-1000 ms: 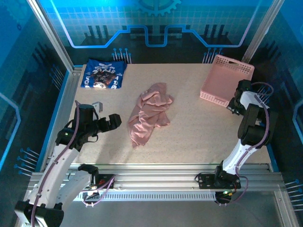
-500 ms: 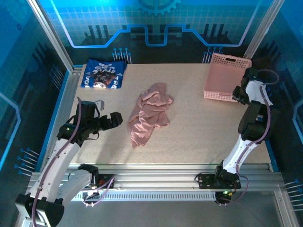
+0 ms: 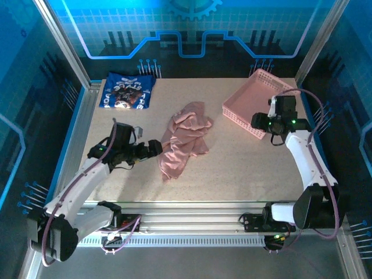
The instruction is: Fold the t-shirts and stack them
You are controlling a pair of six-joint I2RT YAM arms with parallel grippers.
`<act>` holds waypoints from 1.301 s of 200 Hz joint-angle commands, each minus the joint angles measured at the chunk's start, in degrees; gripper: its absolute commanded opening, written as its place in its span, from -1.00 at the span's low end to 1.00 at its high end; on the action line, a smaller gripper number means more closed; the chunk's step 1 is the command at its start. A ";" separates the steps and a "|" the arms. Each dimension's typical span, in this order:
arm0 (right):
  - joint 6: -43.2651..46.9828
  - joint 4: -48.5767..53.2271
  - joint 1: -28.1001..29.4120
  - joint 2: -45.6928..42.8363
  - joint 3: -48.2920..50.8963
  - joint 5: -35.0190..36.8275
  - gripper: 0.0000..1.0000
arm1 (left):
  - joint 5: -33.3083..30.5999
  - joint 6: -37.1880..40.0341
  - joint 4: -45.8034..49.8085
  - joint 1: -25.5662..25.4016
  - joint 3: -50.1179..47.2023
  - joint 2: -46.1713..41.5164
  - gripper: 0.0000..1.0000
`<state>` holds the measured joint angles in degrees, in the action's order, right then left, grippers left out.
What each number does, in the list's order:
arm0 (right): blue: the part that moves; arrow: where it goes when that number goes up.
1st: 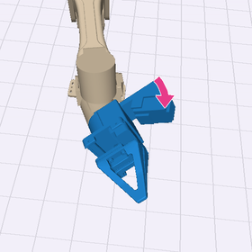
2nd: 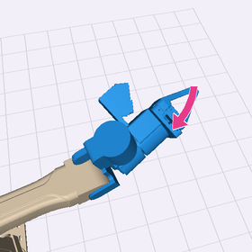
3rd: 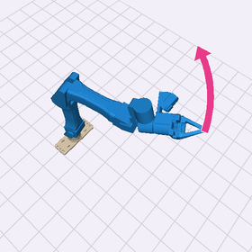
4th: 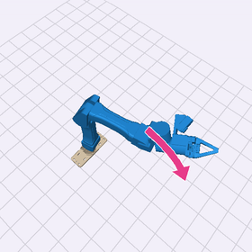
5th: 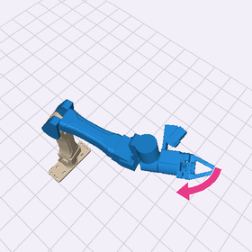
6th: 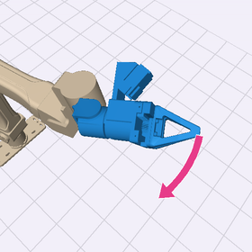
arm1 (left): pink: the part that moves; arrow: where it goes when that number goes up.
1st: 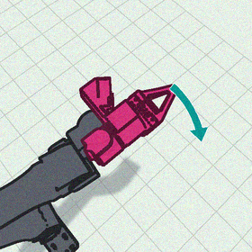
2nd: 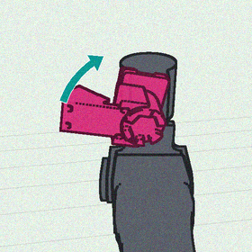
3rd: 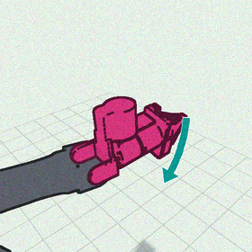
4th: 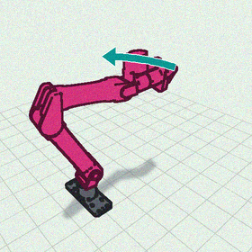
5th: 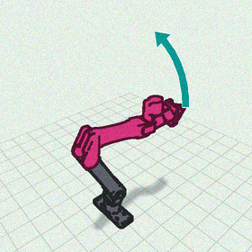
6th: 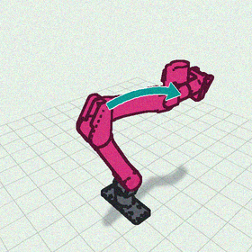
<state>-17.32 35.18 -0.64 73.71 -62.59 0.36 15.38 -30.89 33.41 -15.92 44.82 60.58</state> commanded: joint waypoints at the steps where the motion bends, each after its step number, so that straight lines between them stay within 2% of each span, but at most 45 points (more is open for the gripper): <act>1: 0.10 1.18 3.53 -2.04 3.56 -2.93 0.31 | 2.67 -2.71 -2.89 -3.53 -0.38 2.42 0.98; 25: -4.14 -1.05 6.20 -0.95 5.55 -5.69 0.28 | 4.88 -5.61 -6.46 -5.20 -2.59 3.81 0.98; 48: -7.95 -5.69 10.28 5.12 2.70 -3.45 0.21 | 6.21 -6.96 -9.59 -6.79 -4.03 5.52 0.94; 93: -12.98 -8.58 16.72 26.88 -13.93 2.05 0.04 | 4.08 -11.13 -13.03 -10.04 -6.67 9.27 0.94; 140: -19.94 -10.27 19.35 46.33 -32.85 1.29 -0.12 | 1.39 -20.21 -28.11 -11.54 -11.32 17.51 0.91; 152: -21.08 -8.31 20.25 50.89 -38.87 2.61 -0.15 | 0.25 -21.10 -30.02 -12.07 -10.94 20.80 0.76; 162: -22.20 -6.70 20.86 54.39 -43.77 4.64 -0.20 | -0.30 -21.85 -31.56 -12.36 -10.57 23.43 0.51; 199: -29.90 -1.41 21.58 64.83 -57.15 15.66 -0.38 | -2.89 -21.81 -30.58 -12.42 -7.71 29.56 -0.83; 205: -31.00 0.78 21.59 66.39 -59.59 18.43 -0.40 | -4.06 -21.49 -28.70 -12.32 -7.03 29.40 -0.98; 225: -31.85 9.47 21.82 72.33 -69.87 24.91 -0.48 | -7.51 -20.02 -22.69 -12.24 -5.71 25.19 -1.00; 240: -30.21 15.23 21.95 74.85 -75.46 28.36 -0.52 | -10.44 -18.38 -17.71 -12.16 -4.52 18.68 -1.00; 250: -31.20 19.55 21.90 74.90 -76.52 31.03 -0.54 | -11.62 -17.45 -14.63 -11.42 -3.42 14.83 -1.00; 260: -32.19 21.32 21.61 72.95 -73.42 32.86 -0.55 | -11.77 -16.79 -12.62 -10.30 -2.38 11.45 -1.00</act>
<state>-46.63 43.83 20.71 147.74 -135.83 23.62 8.32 -50.76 12.38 -27.79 38.33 80.68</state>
